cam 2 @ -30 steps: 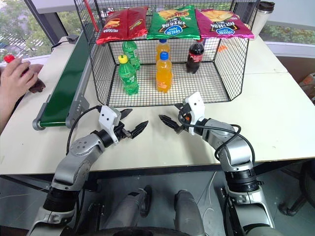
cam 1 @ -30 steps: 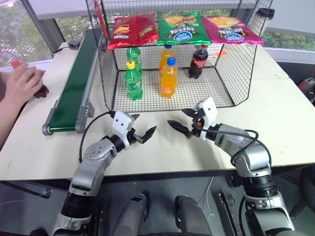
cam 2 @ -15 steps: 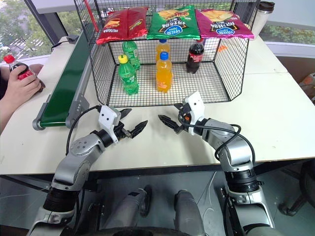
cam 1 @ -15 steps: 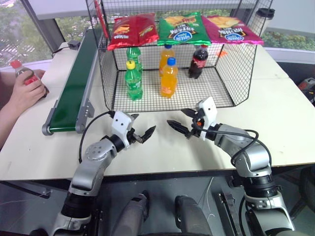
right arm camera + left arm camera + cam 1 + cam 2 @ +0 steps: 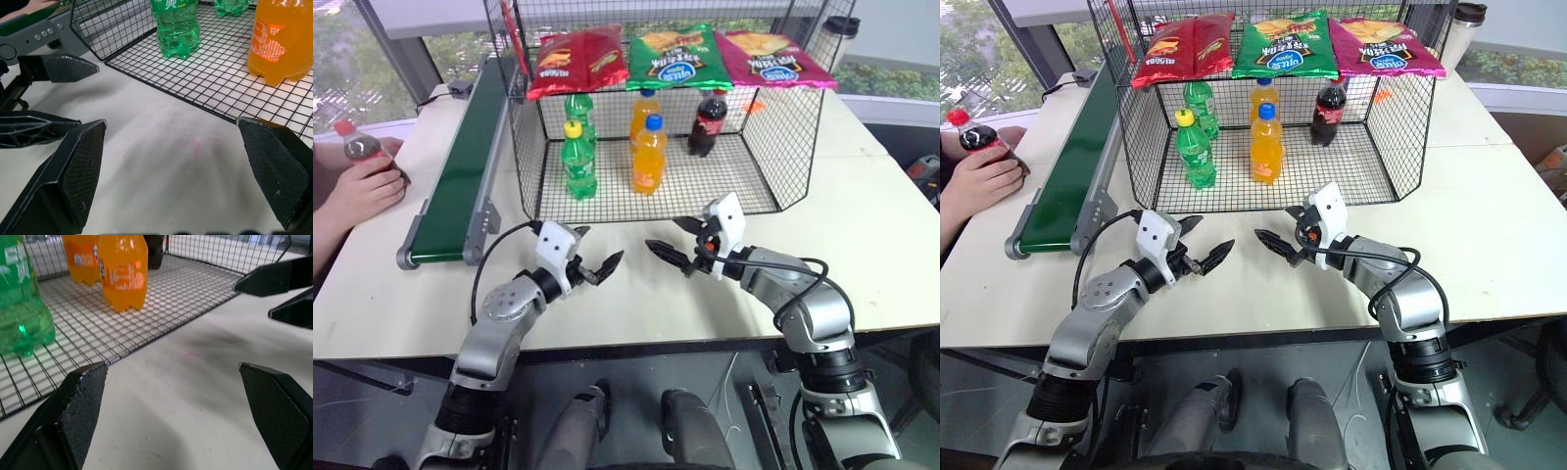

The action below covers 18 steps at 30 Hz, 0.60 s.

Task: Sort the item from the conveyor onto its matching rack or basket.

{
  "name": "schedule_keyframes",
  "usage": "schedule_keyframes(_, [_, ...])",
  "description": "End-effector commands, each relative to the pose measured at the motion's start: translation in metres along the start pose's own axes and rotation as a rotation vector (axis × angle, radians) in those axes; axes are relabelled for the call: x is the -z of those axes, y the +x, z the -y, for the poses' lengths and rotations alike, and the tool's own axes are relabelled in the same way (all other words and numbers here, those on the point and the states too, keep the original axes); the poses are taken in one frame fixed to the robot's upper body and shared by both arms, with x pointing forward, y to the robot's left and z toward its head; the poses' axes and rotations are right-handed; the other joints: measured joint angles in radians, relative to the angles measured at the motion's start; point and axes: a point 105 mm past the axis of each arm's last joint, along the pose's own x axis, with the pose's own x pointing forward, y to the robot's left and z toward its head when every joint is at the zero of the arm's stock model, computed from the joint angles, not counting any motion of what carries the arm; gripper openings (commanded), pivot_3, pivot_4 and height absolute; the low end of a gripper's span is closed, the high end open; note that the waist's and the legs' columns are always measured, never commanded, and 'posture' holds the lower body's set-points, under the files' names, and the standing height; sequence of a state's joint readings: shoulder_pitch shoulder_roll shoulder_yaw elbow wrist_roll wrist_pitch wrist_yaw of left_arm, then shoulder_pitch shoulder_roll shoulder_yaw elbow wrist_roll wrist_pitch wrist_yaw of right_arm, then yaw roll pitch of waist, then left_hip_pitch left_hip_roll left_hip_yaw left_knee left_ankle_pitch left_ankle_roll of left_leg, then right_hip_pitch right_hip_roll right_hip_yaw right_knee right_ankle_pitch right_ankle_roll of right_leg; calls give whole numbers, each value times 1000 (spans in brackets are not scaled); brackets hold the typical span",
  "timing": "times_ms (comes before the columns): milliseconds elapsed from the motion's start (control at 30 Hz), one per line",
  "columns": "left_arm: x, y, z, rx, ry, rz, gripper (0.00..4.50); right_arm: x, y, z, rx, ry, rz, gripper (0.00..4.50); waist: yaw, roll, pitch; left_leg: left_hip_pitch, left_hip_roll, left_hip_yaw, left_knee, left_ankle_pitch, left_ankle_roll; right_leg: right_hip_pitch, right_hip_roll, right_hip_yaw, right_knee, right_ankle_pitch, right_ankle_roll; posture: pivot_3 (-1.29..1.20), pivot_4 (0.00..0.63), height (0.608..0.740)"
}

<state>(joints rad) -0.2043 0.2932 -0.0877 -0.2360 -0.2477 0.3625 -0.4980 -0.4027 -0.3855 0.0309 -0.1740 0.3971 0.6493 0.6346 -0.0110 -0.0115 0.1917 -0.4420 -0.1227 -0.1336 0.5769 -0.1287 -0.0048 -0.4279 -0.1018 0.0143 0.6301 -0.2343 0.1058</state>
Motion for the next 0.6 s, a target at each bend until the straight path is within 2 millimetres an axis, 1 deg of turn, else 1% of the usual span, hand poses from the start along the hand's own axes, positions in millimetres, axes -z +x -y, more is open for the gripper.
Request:
schedule_keyframes(33, [-10, 0, 2, 7, 31, 38, 4500, -19, 0, -7, -28, -49, 55, 4423, 0, 0, 0, 0, 0, 0, 0, 0, 0, 0, 0, 0, 0, 0, 0, 0, 150, 738])
schedule_keyframes(267, [-9, -1, 0, -1, 42, 34, 4500, -20, 0, -7, -33, -52, 57, 4423, 0, 0, 0, 0, 0, 0, 0, 0, 0, 0, 0, 0, 0, 0, 0, 0, 150, 738])
schedule_keyframes(600, [-3, 2, -10, -46, 109, 6, 4500, -25, -1, -8, -47, -52, 73, 4423, 0, 0, 0, 0, 0, 0, 0, 0, 0, 0, 0, 0, 0, 0, 0, 0, 150, 738])
